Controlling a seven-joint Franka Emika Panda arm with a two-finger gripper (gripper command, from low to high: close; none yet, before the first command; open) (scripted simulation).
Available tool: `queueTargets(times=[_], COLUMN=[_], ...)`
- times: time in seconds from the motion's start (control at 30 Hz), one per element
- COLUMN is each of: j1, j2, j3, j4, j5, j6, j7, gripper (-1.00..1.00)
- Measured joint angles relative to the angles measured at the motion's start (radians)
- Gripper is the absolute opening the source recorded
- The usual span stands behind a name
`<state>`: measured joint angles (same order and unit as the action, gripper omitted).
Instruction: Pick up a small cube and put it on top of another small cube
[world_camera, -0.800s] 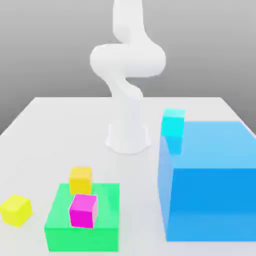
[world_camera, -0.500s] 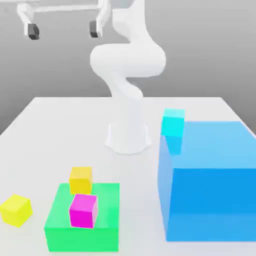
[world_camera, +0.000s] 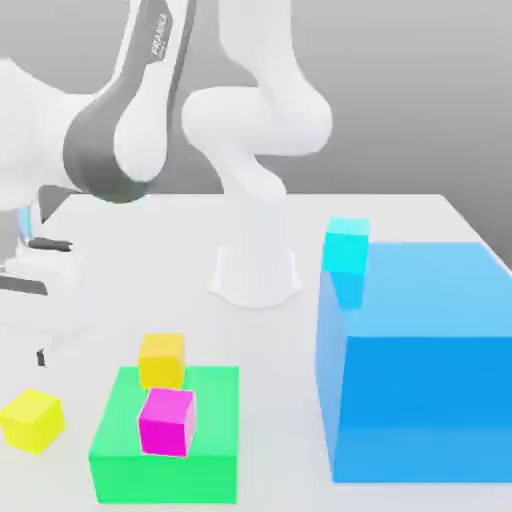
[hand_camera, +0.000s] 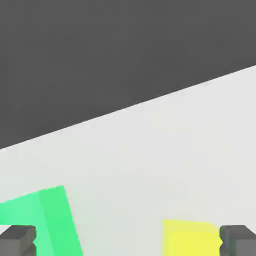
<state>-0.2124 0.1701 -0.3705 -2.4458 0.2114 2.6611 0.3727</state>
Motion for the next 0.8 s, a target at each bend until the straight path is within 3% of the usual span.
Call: queueTargets(times=[0.1,0.23,0.27,0.5,0.67,0.8], j1=[-0.05,-0.13,-0.141,-0.14,-0.07,-0.024], j2=[0.109,0.254,0.272,0.268,0.106,-0.038], j3=[0.009,0.102,0.115,0.112,0.02,0.026], j4=[-0.006,0.023,0.027,0.026,-0.013,-0.072], j5=[0.037,0.136,0.149,0.144,0.018,-0.066], j6=[0.052,0.156,0.17,0.165,0.047,-0.031], j7=[-0.05,-0.128,-0.138,-0.134,-0.041,0.01], gripper=[0.0,0.0,-1.0,-1.0,-1.0,-1.0])
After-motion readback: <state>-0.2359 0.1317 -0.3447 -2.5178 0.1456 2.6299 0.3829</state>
